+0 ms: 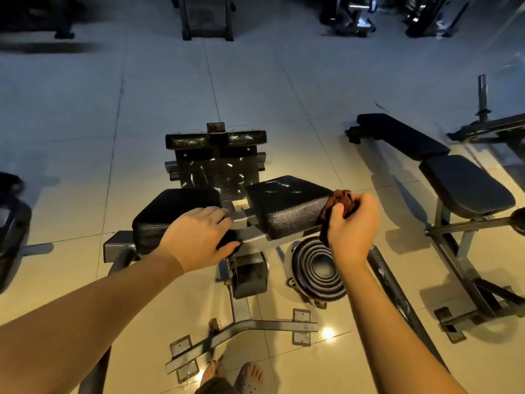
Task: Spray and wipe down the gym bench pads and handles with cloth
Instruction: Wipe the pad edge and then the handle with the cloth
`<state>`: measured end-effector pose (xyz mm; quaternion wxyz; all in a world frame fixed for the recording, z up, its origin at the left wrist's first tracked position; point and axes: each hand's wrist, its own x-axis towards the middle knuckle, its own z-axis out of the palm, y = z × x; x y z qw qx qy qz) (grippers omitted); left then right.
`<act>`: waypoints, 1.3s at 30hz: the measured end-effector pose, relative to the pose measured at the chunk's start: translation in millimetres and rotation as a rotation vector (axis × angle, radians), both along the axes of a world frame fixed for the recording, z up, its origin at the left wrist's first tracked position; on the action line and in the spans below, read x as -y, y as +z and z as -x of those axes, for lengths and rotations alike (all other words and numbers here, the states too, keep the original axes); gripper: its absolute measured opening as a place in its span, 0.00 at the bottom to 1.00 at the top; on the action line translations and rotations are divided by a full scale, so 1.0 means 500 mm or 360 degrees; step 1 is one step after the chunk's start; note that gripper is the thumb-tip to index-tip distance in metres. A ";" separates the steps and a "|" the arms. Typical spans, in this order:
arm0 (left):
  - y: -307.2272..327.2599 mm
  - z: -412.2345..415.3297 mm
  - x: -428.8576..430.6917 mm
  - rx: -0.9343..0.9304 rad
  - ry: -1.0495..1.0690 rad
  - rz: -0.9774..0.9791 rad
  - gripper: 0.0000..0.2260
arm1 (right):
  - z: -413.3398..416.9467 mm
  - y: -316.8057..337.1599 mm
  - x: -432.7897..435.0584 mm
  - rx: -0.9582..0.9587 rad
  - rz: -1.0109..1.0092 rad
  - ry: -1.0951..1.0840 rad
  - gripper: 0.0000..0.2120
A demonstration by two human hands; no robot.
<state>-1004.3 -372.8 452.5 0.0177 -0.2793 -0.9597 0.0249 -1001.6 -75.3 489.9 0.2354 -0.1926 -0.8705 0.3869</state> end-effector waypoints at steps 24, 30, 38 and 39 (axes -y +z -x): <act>0.042 0.051 -0.072 0.0118 -0.0082 -0.0023 0.30 | -0.034 -0.020 0.018 0.0078 -0.0040 0.0469 0.04; 0.046 0.066 -0.088 0.0194 -0.0166 -0.0197 0.27 | -0.036 -0.020 0.054 -0.0020 0.0071 0.0255 0.05; 0.047 0.076 -0.107 0.0196 -0.0080 -0.0375 0.22 | -0.026 -0.019 0.015 0.0087 -0.0103 0.0422 0.06; 0.047 0.074 -0.107 0.0196 -0.0063 -0.0378 0.22 | -0.008 -0.009 -0.009 0.0071 -0.0089 0.0311 0.06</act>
